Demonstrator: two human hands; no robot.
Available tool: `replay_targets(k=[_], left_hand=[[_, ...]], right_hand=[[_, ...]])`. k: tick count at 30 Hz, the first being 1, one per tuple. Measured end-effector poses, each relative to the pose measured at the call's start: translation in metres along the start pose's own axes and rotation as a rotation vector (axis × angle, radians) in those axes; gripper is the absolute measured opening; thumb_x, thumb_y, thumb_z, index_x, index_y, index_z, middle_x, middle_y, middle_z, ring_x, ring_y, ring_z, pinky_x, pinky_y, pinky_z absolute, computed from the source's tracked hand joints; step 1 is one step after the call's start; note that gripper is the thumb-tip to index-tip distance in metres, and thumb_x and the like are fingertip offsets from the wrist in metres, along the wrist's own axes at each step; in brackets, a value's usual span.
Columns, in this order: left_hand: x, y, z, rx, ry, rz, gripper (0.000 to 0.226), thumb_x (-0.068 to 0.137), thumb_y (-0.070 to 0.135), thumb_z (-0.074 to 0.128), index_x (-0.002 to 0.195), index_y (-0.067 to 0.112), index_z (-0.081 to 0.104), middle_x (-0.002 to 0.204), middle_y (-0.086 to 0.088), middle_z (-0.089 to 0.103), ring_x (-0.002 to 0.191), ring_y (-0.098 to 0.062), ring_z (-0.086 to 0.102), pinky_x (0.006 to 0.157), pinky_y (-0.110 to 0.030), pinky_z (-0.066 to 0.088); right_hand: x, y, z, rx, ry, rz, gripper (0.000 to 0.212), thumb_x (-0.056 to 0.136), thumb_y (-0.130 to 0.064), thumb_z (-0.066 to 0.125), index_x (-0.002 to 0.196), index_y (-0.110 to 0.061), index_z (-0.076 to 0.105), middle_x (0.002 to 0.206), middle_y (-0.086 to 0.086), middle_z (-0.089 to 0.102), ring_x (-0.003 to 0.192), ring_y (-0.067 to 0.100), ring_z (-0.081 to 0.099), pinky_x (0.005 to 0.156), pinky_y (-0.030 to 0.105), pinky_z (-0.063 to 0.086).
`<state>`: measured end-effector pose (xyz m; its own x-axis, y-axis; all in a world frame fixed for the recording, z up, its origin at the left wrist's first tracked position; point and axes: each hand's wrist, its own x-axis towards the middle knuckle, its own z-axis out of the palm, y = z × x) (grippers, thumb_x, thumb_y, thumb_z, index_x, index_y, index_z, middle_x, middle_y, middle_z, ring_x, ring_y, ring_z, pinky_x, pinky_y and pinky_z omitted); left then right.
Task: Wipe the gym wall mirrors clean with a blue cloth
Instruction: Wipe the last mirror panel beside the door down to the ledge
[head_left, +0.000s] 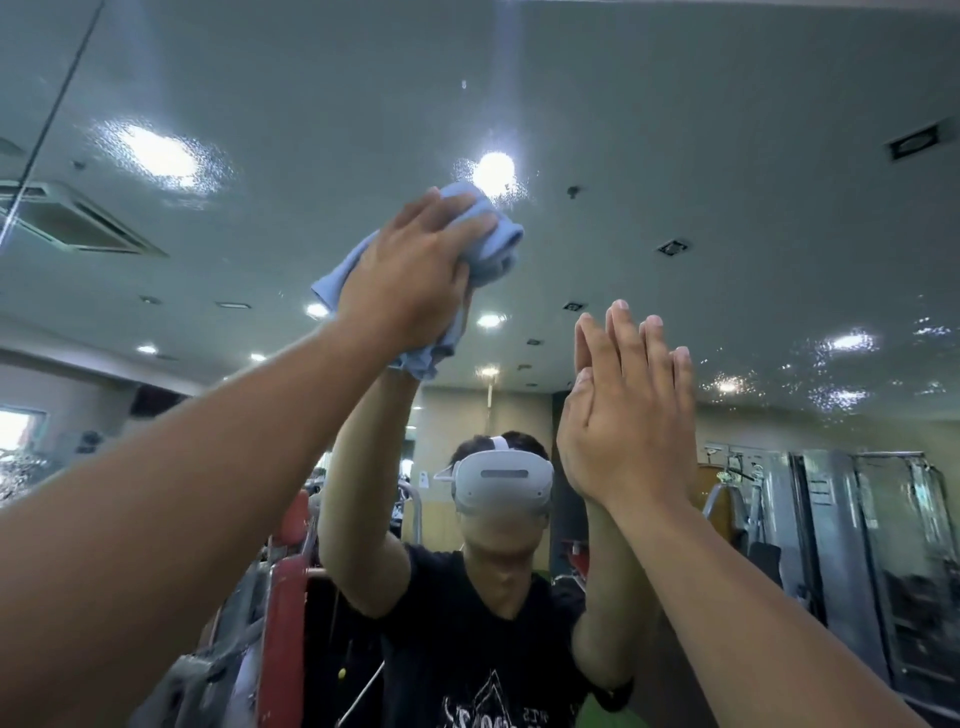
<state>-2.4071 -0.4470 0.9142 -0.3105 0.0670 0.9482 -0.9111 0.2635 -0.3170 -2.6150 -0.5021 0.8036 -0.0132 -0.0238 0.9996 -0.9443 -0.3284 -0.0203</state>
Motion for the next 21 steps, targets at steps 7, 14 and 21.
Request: replay_targets(k=[7,14,21], left_hand=[[-0.064,0.017,0.008,0.071,-0.094,0.221,0.054,0.09,0.018,0.037,0.138,0.021,0.06,0.148,-0.005,0.053,0.14,-0.033,0.044,0.11,-0.049,0.043],[-0.1,0.021,0.011,0.103,-0.116,0.42,0.049,0.093,0.027,0.051,0.14,0.02,0.06,0.152,-0.005,0.05,0.144,-0.032,0.041,0.118,-0.046,0.034],[-0.096,0.026,0.013,0.123,-0.135,0.377,0.039,0.105,0.048,0.041,0.132,0.029,0.062,0.154,-0.003,0.046,0.147,-0.031,0.034,0.118,-0.047,0.03]], right_hand=[[0.001,0.0,0.001,0.016,0.011,0.004,0.062,0.101,-0.035,0.017,0.16,-0.024,0.03,0.17,0.004,0.02,0.158,0.03,0.013,0.128,0.049,0.005],[0.0,-0.001,-0.002,0.014,0.007,-0.002,0.062,0.101,-0.035,0.014,0.161,-0.024,0.028,0.171,0.004,0.019,0.158,0.03,0.012,0.128,0.049,0.006],[0.0,-0.001,0.001,0.017,0.037,-0.001,0.061,0.101,-0.034,0.018,0.159,-0.023,0.032,0.169,0.004,0.023,0.157,0.031,0.016,0.126,0.047,0.005]])
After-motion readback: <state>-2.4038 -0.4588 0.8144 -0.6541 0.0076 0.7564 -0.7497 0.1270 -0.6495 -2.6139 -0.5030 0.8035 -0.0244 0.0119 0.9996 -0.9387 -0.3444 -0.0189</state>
